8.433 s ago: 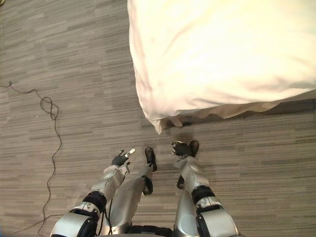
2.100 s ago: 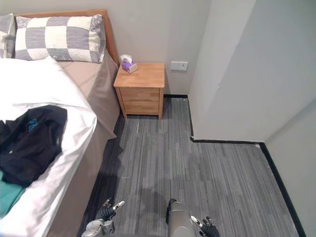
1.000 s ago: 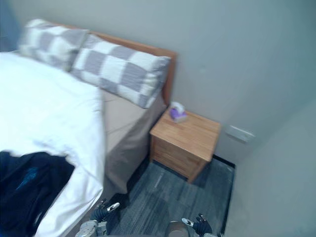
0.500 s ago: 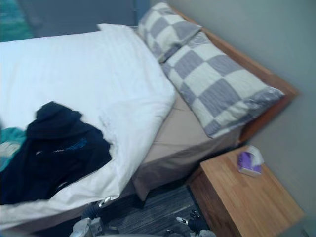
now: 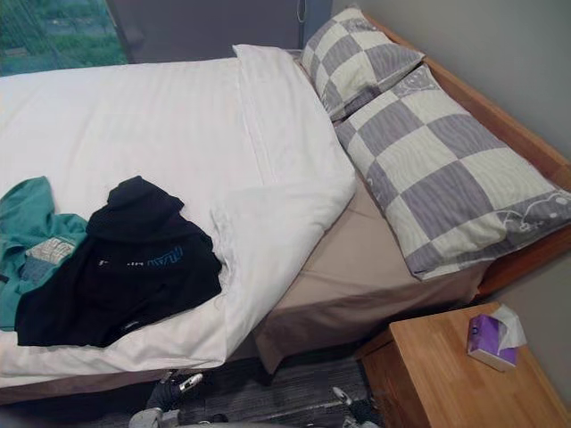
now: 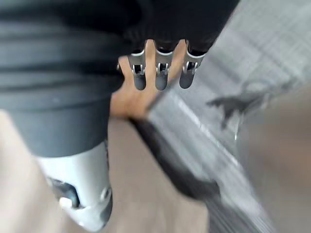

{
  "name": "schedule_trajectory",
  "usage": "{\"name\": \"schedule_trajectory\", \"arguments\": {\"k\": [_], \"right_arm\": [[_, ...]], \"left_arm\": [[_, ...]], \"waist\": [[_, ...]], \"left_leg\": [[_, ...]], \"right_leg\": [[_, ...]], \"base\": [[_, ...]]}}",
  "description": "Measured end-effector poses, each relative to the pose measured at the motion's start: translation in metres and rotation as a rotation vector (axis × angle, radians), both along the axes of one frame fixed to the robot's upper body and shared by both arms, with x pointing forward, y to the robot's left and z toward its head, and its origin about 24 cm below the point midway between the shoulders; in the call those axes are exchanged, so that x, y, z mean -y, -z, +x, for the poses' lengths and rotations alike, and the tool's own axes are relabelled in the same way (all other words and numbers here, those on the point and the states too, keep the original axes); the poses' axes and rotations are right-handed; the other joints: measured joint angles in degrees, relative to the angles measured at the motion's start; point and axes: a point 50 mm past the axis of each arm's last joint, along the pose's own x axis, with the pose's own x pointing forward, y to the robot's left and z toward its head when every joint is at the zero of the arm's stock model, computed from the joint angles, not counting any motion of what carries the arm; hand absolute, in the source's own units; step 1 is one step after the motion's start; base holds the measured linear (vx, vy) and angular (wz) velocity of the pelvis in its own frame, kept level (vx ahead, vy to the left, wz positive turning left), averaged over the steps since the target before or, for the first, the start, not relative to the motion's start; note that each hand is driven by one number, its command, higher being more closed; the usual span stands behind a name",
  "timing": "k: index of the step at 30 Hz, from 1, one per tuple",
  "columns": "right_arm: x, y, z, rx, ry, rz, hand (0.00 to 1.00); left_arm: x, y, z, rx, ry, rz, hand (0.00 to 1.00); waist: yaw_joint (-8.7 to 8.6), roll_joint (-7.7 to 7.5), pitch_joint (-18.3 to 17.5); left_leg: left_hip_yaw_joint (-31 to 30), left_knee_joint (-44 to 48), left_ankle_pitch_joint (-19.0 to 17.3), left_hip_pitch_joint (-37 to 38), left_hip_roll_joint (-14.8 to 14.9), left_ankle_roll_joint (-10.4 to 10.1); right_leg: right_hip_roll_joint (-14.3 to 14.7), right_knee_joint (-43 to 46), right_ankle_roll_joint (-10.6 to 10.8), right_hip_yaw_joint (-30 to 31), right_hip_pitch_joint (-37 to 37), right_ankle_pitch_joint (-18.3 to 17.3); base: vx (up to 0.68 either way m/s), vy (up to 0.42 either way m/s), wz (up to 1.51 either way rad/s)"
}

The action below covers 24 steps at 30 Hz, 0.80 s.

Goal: Tidy the bed and pick cloth on bed and put in laundry

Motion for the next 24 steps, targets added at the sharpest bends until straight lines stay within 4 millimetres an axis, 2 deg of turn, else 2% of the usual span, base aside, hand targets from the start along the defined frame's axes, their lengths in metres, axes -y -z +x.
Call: {"name": "schedule_trajectory", "arguments": {"k": [2, 3, 7, 9, 11, 13, 14, 16, 17, 18, 19, 20, 24], "right_arm": [[0.022, -0.005, -0.009, -0.014, 0.216, -0.08, 0.0], [0.028, -0.007, -0.011, -0.013, 0.256, -0.105, 0.0], [0.081, -0.03, -0.021, 0.045, 0.466, -0.293, 0.0], [0.126, -0.059, -0.015, 0.161, 0.534, -0.444, 0.0], [0.152, -0.083, -0.008, 0.245, 0.539, -0.55, 0.0], [0.182, -0.132, 0.015, 0.431, 0.476, -0.723, 0.0], [0.186, -0.145, 0.024, 0.485, 0.446, -0.763, 0.0], [0.189, -0.19, 0.055, 0.652, 0.305, -0.885, 0.0], [0.182, -0.211, 0.074, 0.734, 0.208, -0.94, 0.0], [0.169, -0.229, 0.095, 0.822, 0.125, -0.969, 0.0], [0.161, -0.236, 0.105, 0.86, 0.08, -0.976, 0.0], [0.146, -0.247, 0.124, 0.922, -0.011, -0.976, 0.0], [0.114, -0.249, 0.15, 0.929, -0.247, -0.933, 0.0]], "left_arm": [[-0.004, 0.002, -0.006, -0.044, -0.057, -0.01, 0.0], [-0.006, 0.003, -0.008, -0.057, -0.081, -0.012, 0.0], [-0.023, 0.007, -0.026, -0.153, -0.215, -0.008, 0.0], [-0.03, 0.009, -0.043, -0.208, -0.31, -0.017, 0.0], [-0.034, 0.009, -0.052, -0.231, -0.356, -0.014, 0.0], [-0.038, 0.009, -0.064, -0.261, -0.408, -0.009, 0.0], [-0.039, 0.01, -0.067, -0.266, -0.423, -0.007, 0.0], [-0.039, 0.01, -0.076, -0.286, -0.434, 0.001, 0.0], [-0.04, 0.01, -0.08, -0.292, -0.435, 0.006, 0.0], [-0.042, 0.009, -0.084, -0.301, -0.432, 0.014, 0.0], [-0.043, 0.009, -0.086, -0.307, -0.425, 0.021, 0.0], [-0.039, 0.01, -0.089, -0.323, -0.4, 0.018, 0.0], [-0.026, 0.013, -0.095, -0.355, -0.322, 0.007, 0.0]], "waist": [[0.02, 0.06, -0.2], [0.02, 0.07, -0.2], [-0.17, 0.15, -0.3], [-0.2, 0.48, -0.5], [-0.23, 0.81, -0.7], [-0.64, 1.57, -1.2], [-0.81, 1.76, -1.3], [-1.26, 2.08, -2.0], [-1.4, 1.9, -2.2], [-1.43, 0.82, -2.3], [-1.51, 0.08, -2.5], [-1.99, -0.19, -2.1], [-1.74, 1.07, -2.7]], "left_leg": [[1.0, -0.1, 0.2, 0.0, 0.4, -0.3], [1.4, -0.1, 0.3, 0.0, 0.7, -0.4], [2.2, -0.4, 1.7, -0.2, 1.9, -0.5], [2.8, -0.4, 1.9, -1.2, 1.9, -0.4], [2.7, -0.4, 2.2, -2.1, 1.8, 0.0], [1.9, -0.5, 2.4, -3.1, 1.7, 0.1], [1.6, -0.5, 2.4, -3.3, 1.7, 0.2], [1.3, -0.5, 2.4, -4.3, 1.5, 0.4], [1.1, -0.5, 2.5, -5.0, 0.9, 0.7], [0.9, -0.5, 2.7, -5.6, -0.4, 1.0], [0.9, -0.5, 2.9, -6.2, -1.4, 1.3], [0.1, -0.6, 3.4, -6.6, -2.4, 1.8], [-2.1, -0.5, 4.3, -7.3, -2.9, 2.4]], "right_leg": [[0.5, 0.0, -0.5, 0.6, -0.1, 0.6], [0.7, -0.1, -0.6, 1.0, -0.2, 1.0], [1.9, -0.5, -0.6, 1.7, -0.4, 3.8], [1.8, -0.5, -0.5, 1.6, -1.4, 3.8], [1.8, -0.5, -0.5, 1.5, -2.1, 3.8], [1.8, -1.1, -0.5, 1.0, -2.3, 3.8], [1.8, -1.2, -0.5, 0.8, -2.3, 3.8], [1.7, -2.2, -0.9, -0.3, -2.5, 3.5], [1.2, -2.9, -1.0, -0.3, -2.7, 2.5], [0.0, -3.8, -0.9, -0.2, -3.3, 0.3], [-0.8, -4.4, -0.9, -0.1, -3.3, -1.2], [-1.6, -5.3, -1.2, -0.5, -3.1, -3.2], [-1.8, -5.0, -0.5, -2.1, -3.1, -3.7]], "base": [[0.03, -0.067, -0.17], [0.01, -0.082, -0.23], [-0.02, -0.07, -0.08], [-0.03, -0.05, 0.0], [-0.04, -0.056, 0.06], [-0.09, -0.066, 0.2], [-0.09, -0.054, 0.21], [-0.13, -0.045, 0.12], [-0.16, -0.035, 0.02], [-0.15, -0.028, -0.03], [-0.16, -0.051, 0.09], [-0.14, -0.05, 0.24], [-0.11, -0.001, 0.26]]}}
